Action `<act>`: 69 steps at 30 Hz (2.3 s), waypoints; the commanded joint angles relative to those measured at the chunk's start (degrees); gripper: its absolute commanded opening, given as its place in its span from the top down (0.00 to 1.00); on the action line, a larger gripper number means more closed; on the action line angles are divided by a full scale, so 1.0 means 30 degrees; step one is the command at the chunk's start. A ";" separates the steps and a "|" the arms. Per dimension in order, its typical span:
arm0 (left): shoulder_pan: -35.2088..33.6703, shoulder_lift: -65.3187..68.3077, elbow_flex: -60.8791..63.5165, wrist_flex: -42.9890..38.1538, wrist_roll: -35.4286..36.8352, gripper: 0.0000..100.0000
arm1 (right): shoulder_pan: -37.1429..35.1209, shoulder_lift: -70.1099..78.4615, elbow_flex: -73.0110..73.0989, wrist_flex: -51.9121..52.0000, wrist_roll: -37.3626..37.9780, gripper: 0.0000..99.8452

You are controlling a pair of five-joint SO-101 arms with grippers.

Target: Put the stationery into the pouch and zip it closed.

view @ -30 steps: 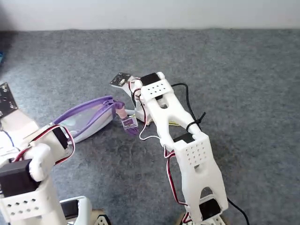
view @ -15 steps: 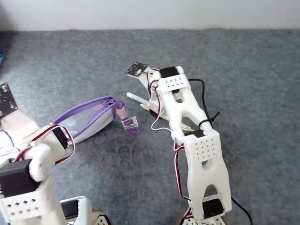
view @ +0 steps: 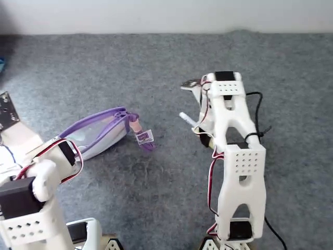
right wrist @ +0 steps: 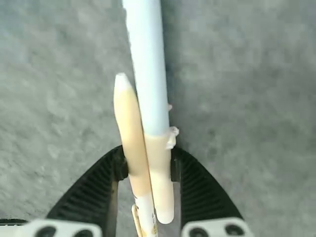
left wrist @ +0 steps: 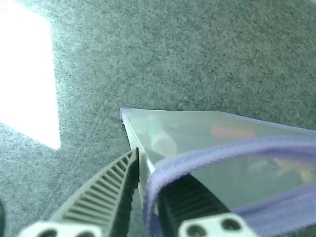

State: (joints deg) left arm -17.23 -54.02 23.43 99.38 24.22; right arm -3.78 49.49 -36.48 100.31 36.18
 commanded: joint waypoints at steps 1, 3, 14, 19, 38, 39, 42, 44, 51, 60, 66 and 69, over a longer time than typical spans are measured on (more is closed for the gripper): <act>-0.0088 0.0088 0.0044 0.0322 0.0176 0.99 | 0.0454 -0.2359 0.0850 0.0894 0.0147 0.99; -0.0088 0.0088 0.0015 0.0322 0.0176 0.99 | 0.0454 -0.3560 0.2462 0.0894 0.0147 0.99; -0.0088 0.0088 0.0015 0.0322 0.0176 0.99 | 0.0366 -0.7722 0.9026 -0.2418 -0.0029 0.92; -0.0088 0.0088 0.0015 0.0322 0.0176 0.99 | -0.0278 -0.8015 0.9114 -0.2593 -0.0029 0.68; -0.0088 0.0088 0.0015 0.0322 0.0176 0.99 | -0.4000 -0.4410 0.8234 -1.0593 -0.2579 0.80; -0.0088 0.0088 0.0015 0.0322 0.0176 0.99 | -0.3971 -0.4176 0.8234 -1.0593 -0.2579 0.83; -0.0088 0.0088 0.0015 0.0322 0.0176 0.99 | -0.3648 -0.3971 0.7795 -1.0037 -0.2608 0.88; -0.0088 0.0088 0.0015 0.0322 0.0176 0.99 | -0.3560 -0.3795 0.7267 -0.9275 -0.2608 0.90; -0.0088 0.0088 0.0015 0.0322 0.0176 0.99 | -0.3912 -0.4557 0.4777 -0.6930 -0.2696 0.99; -0.0088 0.0088 0.0015 0.0322 0.0176 0.99 | -0.4557 -0.7311 0.2520 -0.2447 -0.3868 0.99; -0.0088 0.0088 0.0015 0.0322 0.0176 0.99 | -0.4821 -0.9978 0.2520 -0.0249 -0.6359 0.99; -0.0117 0.0088 0.0015 0.0322 0.0176 0.99 | -0.5055 -1.1560 0.2549 0.0835 -0.7619 0.99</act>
State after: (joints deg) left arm -17.23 -54.02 23.43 99.38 24.22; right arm -18.29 21.89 -26.02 99.87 16.84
